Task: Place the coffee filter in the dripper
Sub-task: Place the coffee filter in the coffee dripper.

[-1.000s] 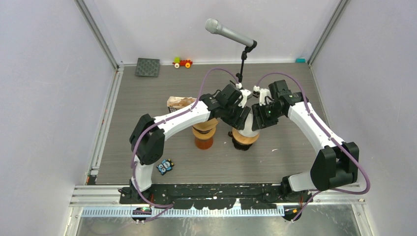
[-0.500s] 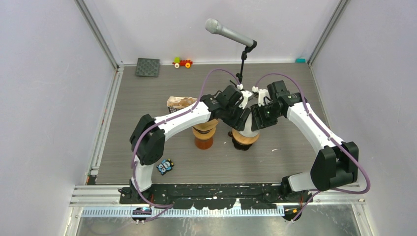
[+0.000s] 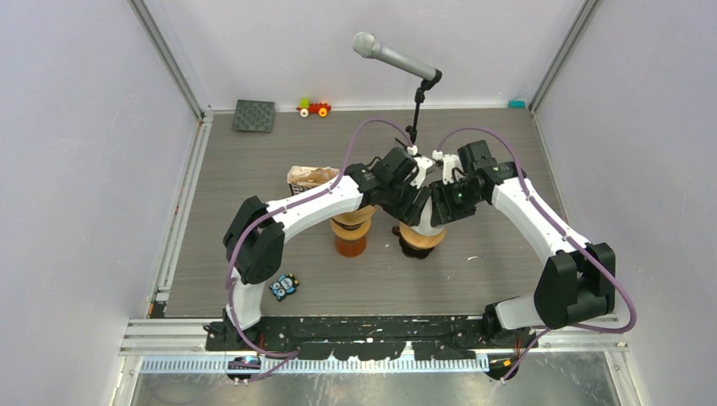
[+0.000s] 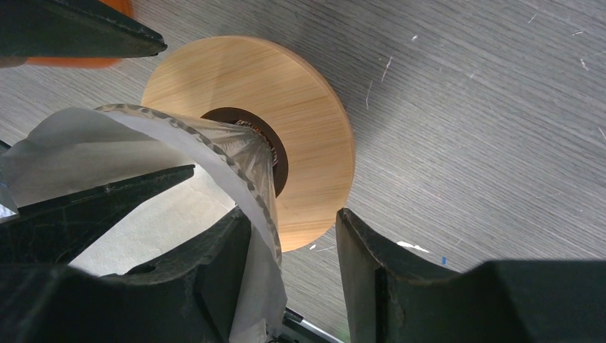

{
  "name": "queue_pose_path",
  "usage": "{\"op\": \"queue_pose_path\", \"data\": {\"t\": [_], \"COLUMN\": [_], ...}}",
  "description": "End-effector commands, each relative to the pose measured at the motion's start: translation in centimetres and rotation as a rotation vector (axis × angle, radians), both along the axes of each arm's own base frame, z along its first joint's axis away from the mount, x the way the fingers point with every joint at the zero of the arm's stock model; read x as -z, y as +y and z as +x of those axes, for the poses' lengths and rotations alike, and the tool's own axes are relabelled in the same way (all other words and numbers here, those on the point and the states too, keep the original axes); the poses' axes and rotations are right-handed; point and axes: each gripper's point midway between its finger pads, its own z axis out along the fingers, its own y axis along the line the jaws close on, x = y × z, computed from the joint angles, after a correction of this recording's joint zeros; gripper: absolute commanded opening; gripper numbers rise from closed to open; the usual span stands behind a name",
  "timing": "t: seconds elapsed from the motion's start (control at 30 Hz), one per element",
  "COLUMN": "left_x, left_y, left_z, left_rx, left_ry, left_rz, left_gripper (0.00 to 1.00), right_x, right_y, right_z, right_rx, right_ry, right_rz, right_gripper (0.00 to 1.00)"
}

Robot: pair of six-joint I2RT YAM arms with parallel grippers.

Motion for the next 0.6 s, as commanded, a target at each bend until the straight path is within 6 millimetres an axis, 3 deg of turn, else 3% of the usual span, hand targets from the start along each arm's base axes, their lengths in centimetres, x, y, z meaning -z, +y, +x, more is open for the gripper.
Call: {"op": "queue_pose_path", "data": {"t": [0.0, 0.57], "left_x": [-0.31, -0.81], "left_y": [0.09, 0.63], "left_z": [0.34, 0.48], "left_rx": [0.005, -0.02], "left_ry": [-0.041, -0.062], "left_rz": [0.002, -0.001], "left_gripper": [0.61, 0.65], "right_x": [-0.28, 0.12], "right_y": [-0.24, -0.5], "right_z": [0.13, 0.18], "right_rx": [0.004, 0.011], "right_ry": [-0.035, -0.038], "right_rz": [-0.016, -0.029], "right_gripper": [0.53, 0.61]}}
